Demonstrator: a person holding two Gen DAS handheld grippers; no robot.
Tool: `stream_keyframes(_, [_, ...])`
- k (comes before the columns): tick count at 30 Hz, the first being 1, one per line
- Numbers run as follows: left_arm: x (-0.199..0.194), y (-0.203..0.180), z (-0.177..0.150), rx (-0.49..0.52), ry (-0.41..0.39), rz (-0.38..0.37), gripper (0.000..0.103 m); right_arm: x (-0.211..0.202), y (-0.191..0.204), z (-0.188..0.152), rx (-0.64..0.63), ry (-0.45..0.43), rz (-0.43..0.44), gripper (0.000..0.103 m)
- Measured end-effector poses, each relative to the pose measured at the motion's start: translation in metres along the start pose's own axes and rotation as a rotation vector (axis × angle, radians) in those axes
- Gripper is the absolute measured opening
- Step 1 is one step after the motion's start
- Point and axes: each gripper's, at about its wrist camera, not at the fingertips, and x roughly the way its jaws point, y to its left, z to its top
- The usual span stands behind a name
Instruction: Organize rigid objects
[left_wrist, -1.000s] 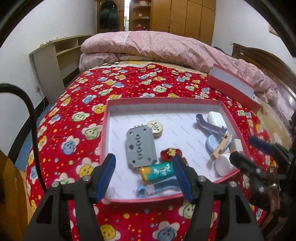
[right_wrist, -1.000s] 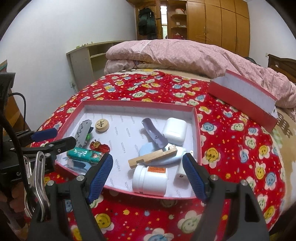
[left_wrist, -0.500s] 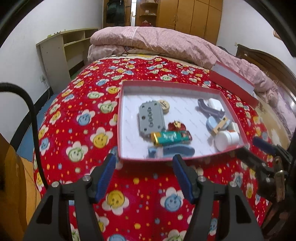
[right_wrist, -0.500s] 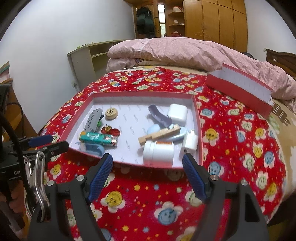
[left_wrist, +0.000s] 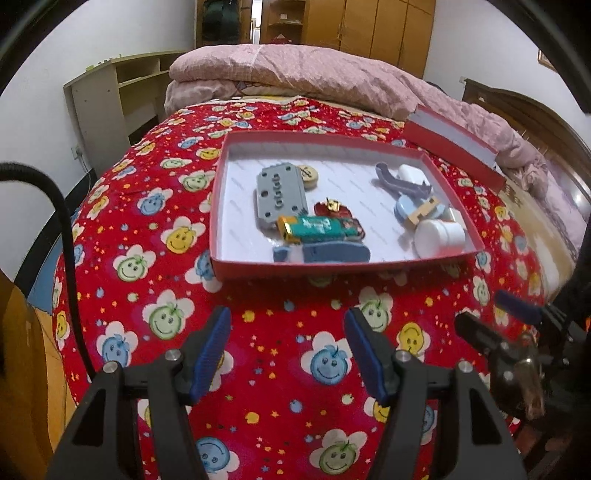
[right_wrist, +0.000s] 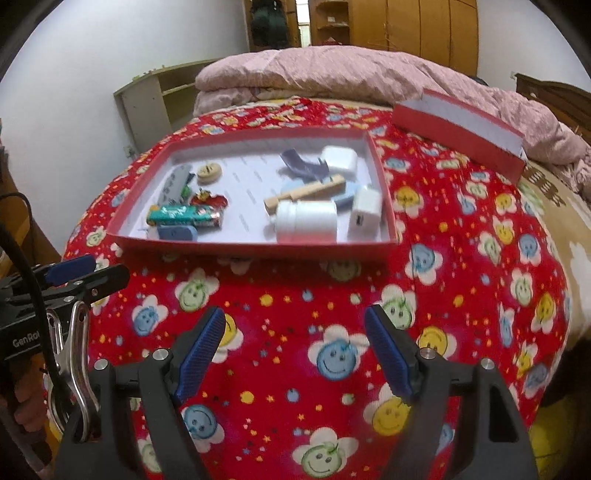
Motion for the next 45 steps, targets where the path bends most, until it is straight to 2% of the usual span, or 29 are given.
stream_keyframes(11, [0.015, -0.001, -0.005, -0.003, -0.009, 0.018, 0.067, 0.016, -0.005, -0.008, 0.038, 0.029, -0.044, 0.079])
stream_keyframes(16, [0.023, 0.0, -0.007, -0.005, 0.001, 0.021, 0.067, 0.023, -0.006, -0.01, 0.034, 0.031, -0.087, 0.079])
stream_keyframes(22, [0.035, -0.002, -0.012, -0.003, 0.029, 0.025, 0.067, 0.032, -0.01, -0.016, 0.044, 0.05, -0.101, 0.08])
stream_keyframes(35, [0.039, -0.01, -0.018, 0.027, 0.002, 0.026, 0.084, 0.034, -0.009, -0.021, 0.049, 0.014, -0.128, 0.089])
stream_keyframes(45, [0.042, -0.016, -0.022, 0.027, -0.02, 0.046, 0.091, 0.033, -0.009, -0.024, 0.043, -0.013, -0.128, 0.09])
